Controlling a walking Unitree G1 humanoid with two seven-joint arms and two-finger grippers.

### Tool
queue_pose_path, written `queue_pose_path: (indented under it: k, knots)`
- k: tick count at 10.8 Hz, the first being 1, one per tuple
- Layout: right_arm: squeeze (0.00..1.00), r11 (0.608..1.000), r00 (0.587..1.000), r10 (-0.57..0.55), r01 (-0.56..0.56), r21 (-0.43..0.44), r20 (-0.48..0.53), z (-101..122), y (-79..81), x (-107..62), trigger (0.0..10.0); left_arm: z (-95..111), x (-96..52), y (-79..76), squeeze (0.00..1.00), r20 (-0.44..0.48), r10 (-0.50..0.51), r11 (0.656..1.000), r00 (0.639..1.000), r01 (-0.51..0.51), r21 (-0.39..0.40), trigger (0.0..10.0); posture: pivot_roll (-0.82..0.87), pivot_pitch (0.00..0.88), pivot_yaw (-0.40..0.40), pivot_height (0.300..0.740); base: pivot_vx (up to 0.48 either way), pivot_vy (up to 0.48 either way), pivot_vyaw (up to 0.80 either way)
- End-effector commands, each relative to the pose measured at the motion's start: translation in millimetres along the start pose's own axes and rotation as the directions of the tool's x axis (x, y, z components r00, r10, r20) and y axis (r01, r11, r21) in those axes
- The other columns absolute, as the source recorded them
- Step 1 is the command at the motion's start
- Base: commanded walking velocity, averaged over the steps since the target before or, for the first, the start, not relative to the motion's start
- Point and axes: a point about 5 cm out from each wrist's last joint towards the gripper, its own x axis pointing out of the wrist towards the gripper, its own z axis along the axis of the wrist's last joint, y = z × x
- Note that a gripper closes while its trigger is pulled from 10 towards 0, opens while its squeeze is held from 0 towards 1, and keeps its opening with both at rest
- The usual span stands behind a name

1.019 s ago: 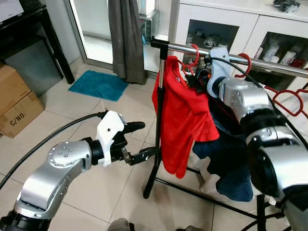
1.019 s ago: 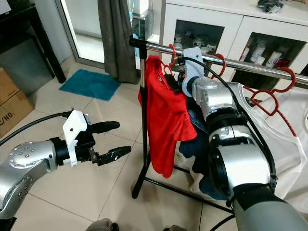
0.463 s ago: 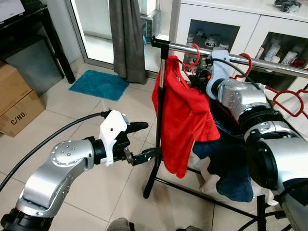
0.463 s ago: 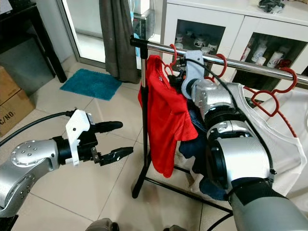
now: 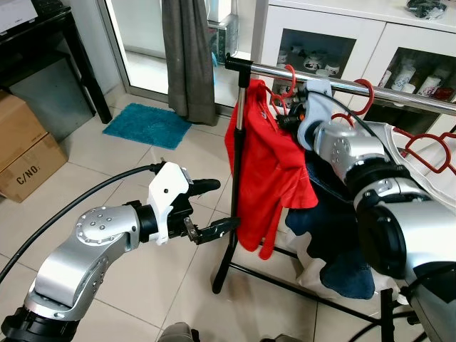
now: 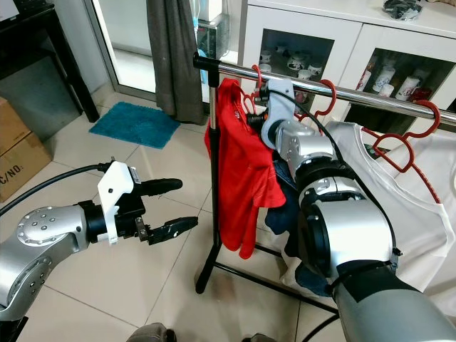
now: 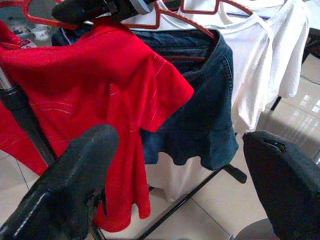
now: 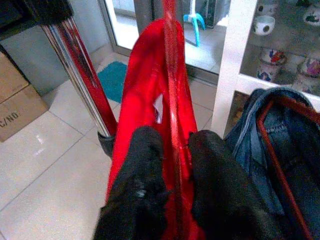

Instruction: Hang hanger

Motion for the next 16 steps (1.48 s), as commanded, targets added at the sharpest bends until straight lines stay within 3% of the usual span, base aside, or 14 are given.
queue_pose_path:
  k: [1, 7, 9, 10, 11, 12, 13, 15, 16]
  knots:
    - [0.0, 1.0, 1.0, 0.003, -0.003, 0.008, 0.012, 3, 2.9, 0.9, 0.0, 5, 2.0, -2.0, 0.94, 0.004, -0.022, 1.0, 1.0, 0.022, 0.022, 10.0, 0.16, 0.016, 0.018, 0.74, 0.0, 0.0, 0.0]
    - [0.0, 1.0, 1.0, -0.008, 0.008, 0.011, 0.004, -1, 4.8, 2.2, 0.0, 4, 2.0, -0.9, 0.95, 0.003, -0.018, 0.999, 1.0, 0.018, 0.03, 10.0, 0.16, 0.009, 0.011, 0.74, 0.0, 0.0, 0.0]
    - [0.0, 0.999, 0.998, -0.029, 0.028, 0.021, 0.053, 1, 2.6, 1.8, 0.0, 4, 1.4, 2.1, 0.94, 0.01, 0.036, 0.999, 0.999, -0.036, 0.036, 10.0, 0.17, 0.004, 0.006, 0.74, 0.0, 0.0, 0.0]
    - [0.0, 0.999, 0.994, -0.044, 0.042, 0.022, 0.098, 5, -1.9, 0.0, 0.0, 2, 2.5, 4.8, 0.85, 0.019, 0.092, 0.995, 0.996, -0.093, 0.04, 10.0, 0.17, 0.0, -0.001, 0.74, 0.0, 0.0, 0.0]
    - [0.0, 0.998, 0.976, -0.059, 0.051, 0.042, 0.208, 13, -12.6, -6.1, 0.0, -3, 5.9, 7.2, 0.76, 0.018, 0.189, 0.981, 0.982, -0.189, 0.038, 10.0, 0.16, 0.0, -0.001, 0.74, 0.0, 0.0, 0.0]
    - [0.0, 0.998, 0.966, -0.059, 0.05, 0.04, 0.251, 16, -17.6, -9.8, 0.0, -6, 8.0, 7.7, 0.74, 0.011, 0.241, 0.969, 0.97, -0.242, 0.048, 10.0, 0.16, 0.0, 0.003, 0.74, 0.0, 0.0, 0.0]
    - [0.0, 1.0, 0.952, -0.017, 0.017, 0.003, 0.306, 15, -20.2, -18.0, 0.0, -14, 11.8, 5.1, 0.36, 0.007, 0.292, 0.956, 0.956, -0.292, 0.032, 10.0, 0.15, 0.0, 0.0, 0.74, 0.0, 0.0, 0.0]
    - [0.0, 0.998, 0.944, 0.038, -0.022, -0.055, 0.327, -4, -13.8, -32.8, 0.0, -24, 14.9, 6.0, 0.07, 0.004, 0.401, 0.916, 0.916, -0.401, -0.001, 10.0, 0.14, 0.0, 0.01, 0.74, 0.0, 0.0, 0.0]
    - [0.0, 0.987, 0.955, 0.075, -0.031, -0.158, 0.285, -28, -6.3, -45.4, 0.0, -28, 16.7, 5.9, 0.0, 0.005, 0.45, 0.893, 0.893, -0.449, -0.023, 10.0, 0.14, 0.0, 0.022, 0.74, 0.0, 0.0, 0.0]
